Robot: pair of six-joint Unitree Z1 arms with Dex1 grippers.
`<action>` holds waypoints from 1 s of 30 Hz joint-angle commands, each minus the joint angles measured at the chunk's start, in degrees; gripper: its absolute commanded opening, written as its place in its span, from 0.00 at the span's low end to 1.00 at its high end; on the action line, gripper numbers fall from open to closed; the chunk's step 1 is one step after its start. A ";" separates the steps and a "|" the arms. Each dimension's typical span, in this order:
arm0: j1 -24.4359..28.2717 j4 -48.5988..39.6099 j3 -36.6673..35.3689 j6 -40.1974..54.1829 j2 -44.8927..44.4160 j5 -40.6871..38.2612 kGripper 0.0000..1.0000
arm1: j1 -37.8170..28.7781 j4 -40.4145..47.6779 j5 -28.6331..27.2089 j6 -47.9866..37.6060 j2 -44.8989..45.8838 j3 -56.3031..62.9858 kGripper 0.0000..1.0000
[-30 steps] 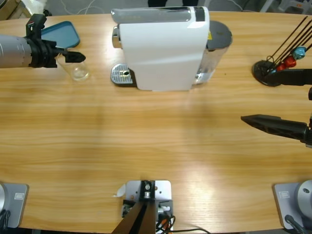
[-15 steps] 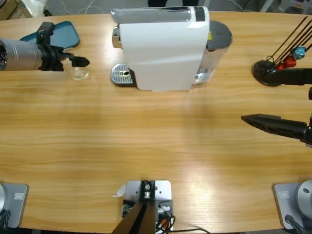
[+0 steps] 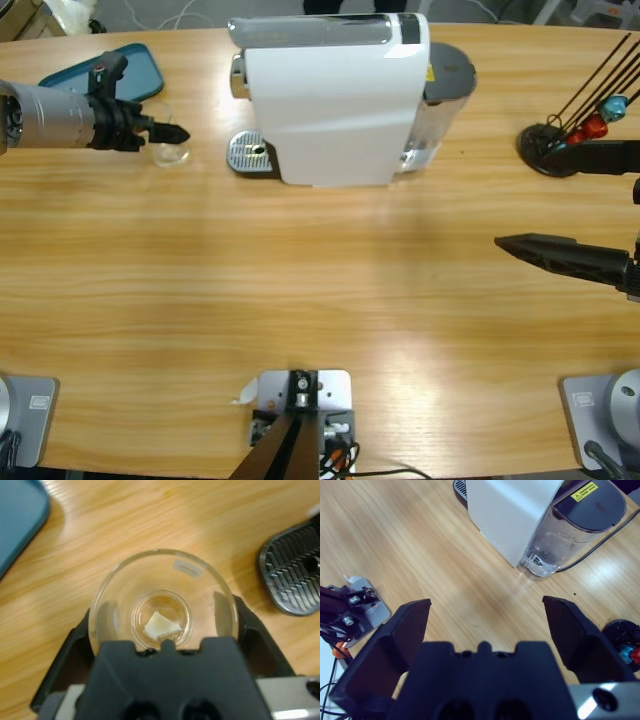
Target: Pour coffee
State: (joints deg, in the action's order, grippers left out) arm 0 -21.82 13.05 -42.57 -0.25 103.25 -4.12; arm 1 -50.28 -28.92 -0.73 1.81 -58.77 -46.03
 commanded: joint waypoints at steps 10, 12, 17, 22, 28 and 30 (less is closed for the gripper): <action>-8.94 -13.59 -7.81 12.61 -4.18 -6.95 0.30 | 0.80 -0.05 -0.83 0.21 2.69 2.45 1.00; -9.59 -13.66 -8.85 13.34 -1.77 -6.95 0.30 | 0.80 0.25 -0.85 0.21 2.78 2.61 1.00; -9.99 -13.66 -11.56 13.96 1.52 -6.95 0.30 | 0.80 0.97 -0.83 0.27 3.50 2.96 0.99; -10.08 -13.96 -15.07 14.05 3.63 -6.97 0.30 | 0.80 1.43 -0.39 0.29 4.10 3.33 0.99; -10.52 -14.81 -17.55 14.14 5.79 -8.04 0.30 | 0.80 1.85 -0.25 0.44 4.10 3.58 0.99; -10.56 -14.81 -17.94 14.12 6.23 -8.71 0.30 | 0.80 1.89 -0.27 0.48 4.17 3.58 0.99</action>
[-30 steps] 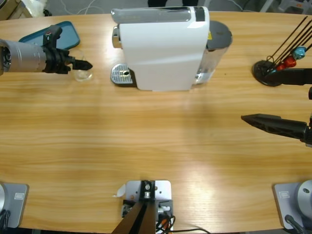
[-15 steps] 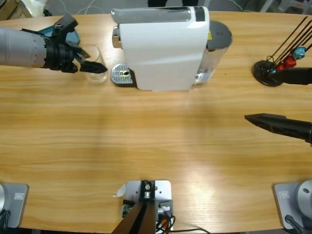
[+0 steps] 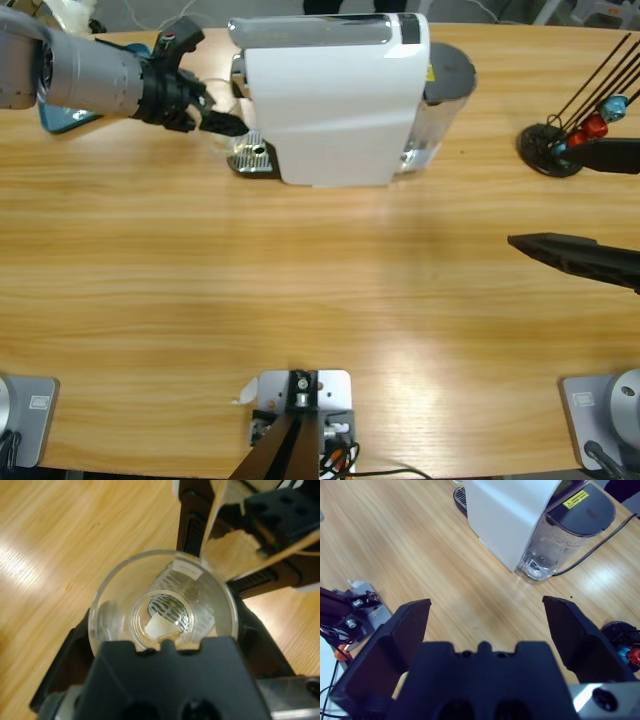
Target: Pour coffee
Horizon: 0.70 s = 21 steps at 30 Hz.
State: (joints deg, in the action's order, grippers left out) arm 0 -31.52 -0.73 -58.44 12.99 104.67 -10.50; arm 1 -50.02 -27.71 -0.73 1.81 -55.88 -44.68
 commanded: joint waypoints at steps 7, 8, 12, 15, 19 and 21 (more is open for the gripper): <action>-1.14 -1.01 -4.33 0.98 7.90 -3.67 0.30 | 0.54 0.56 -0.57 0.48 1.65 2.31 0.98; -1.17 -0.97 -4.40 0.98 8.08 -3.77 0.30 | 0.54 0.50 -0.59 0.48 1.67 2.31 0.98; -1.35 -1.03 -4.07 0.98 8.45 -4.19 0.73 | 0.54 0.47 -0.71 0.48 1.67 2.31 0.98; -1.35 -1.85 -4.00 1.07 8.43 -5.25 1.00 | 0.54 0.47 -0.85 0.48 1.72 2.31 0.98; -1.35 -3.86 -3.86 1.07 7.22 -6.36 1.00 | 0.54 0.42 -0.85 0.48 1.69 2.40 0.98; -1.05 -4.84 -3.61 1.12 6.53 -6.37 1.00 | 0.54 0.47 -0.85 0.57 1.65 2.40 0.98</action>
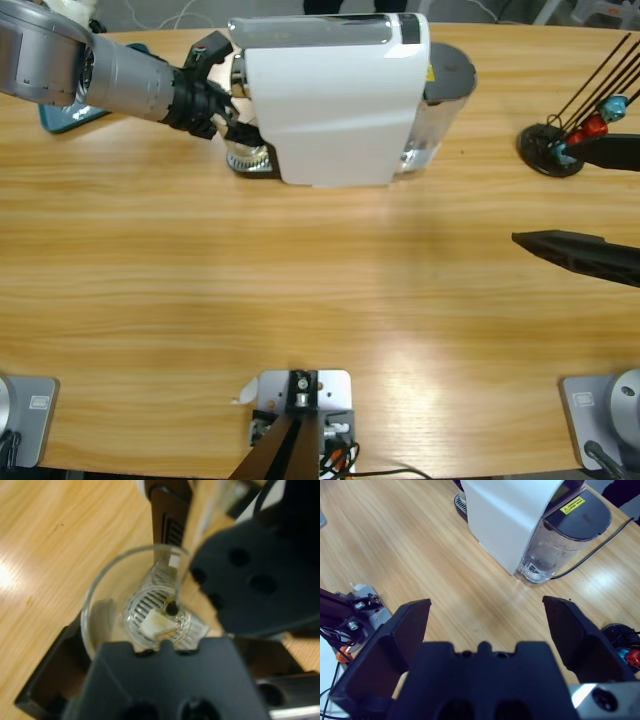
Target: Pour coffee
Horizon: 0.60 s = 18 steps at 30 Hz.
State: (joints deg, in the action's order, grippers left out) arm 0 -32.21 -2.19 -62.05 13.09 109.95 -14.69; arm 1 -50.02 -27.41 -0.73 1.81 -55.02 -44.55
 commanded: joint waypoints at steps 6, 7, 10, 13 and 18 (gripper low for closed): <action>0.61 -7.78 0.08 1.83 -2.35 -2.38 1.00 | 0.54 0.34 -0.20 0.60 0.56 2.37 0.98; 0.80 -9.18 0.12 2.25 -3.41 -2.82 1.00 | 0.54 0.34 -0.11 0.65 0.51 2.37 0.98; 2.38 -12.31 0.44 3.24 -6.71 -7.23 1.00 | 0.54 0.50 -0.06 1.04 0.26 2.37 0.98; 3.58 -14.97 0.35 3.41 -9.51 -10.13 1.00 | 0.54 0.74 -0.06 1.45 0.35 2.45 0.98; 5.86 -19.01 1.44 3.24 -15.36 -10.38 1.00 | 0.54 0.95 -0.20 1.53 0.97 2.54 0.98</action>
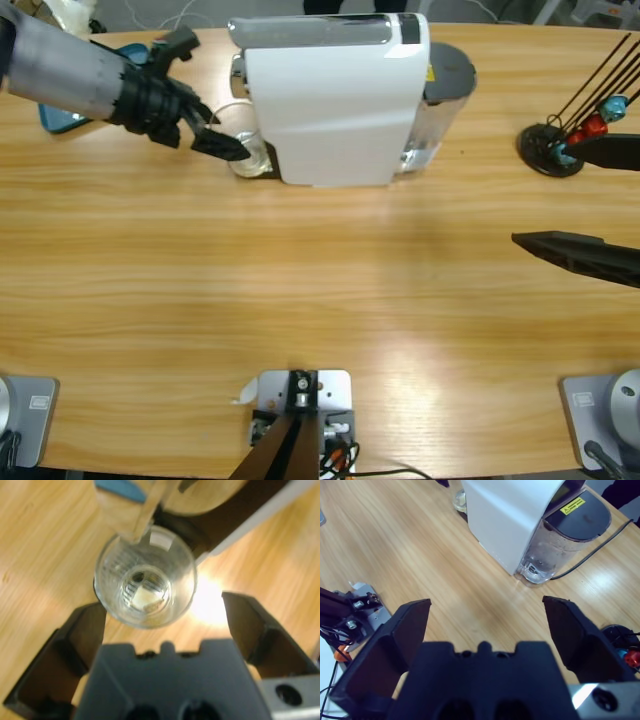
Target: Pour coffee
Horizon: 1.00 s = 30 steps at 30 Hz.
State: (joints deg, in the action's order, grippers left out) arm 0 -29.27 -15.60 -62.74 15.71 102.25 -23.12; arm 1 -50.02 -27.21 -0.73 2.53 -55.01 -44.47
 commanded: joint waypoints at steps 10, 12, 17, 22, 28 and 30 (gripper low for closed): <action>2.59 -7.60 6.05 0.28 -7.06 -1.55 1.00 | 0.54 0.58 -0.50 0.64 2.11 2.63 0.98; 1.34 -7.60 6.28 0.19 -5.88 -1.14 1.00 | 0.54 0.58 -0.50 0.64 2.01 2.63 0.98; 1.06 -7.02 5.96 -0.07 -1.51 -0.32 1.00 | 0.54 0.58 -0.34 0.64 2.10 2.63 0.98; 1.06 -6.21 4.20 -0.21 1.71 1.95 1.00 | 0.54 0.67 -0.32 0.64 2.20 2.63 0.98; 1.06 -5.53 1.57 -0.90 3.77 4.91 1.00 | 0.54 0.67 -0.38 0.65 2.59 2.63 0.98; 1.06 -5.49 0.30 -1.04 4.63 5.77 1.00 | 0.54 0.68 -0.45 0.69 2.66 2.67 0.98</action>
State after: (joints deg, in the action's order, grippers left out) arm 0 -27.66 -21.93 -59.52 15.46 101.97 -20.14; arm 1 -50.02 -27.14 -0.73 2.66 -54.49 -44.04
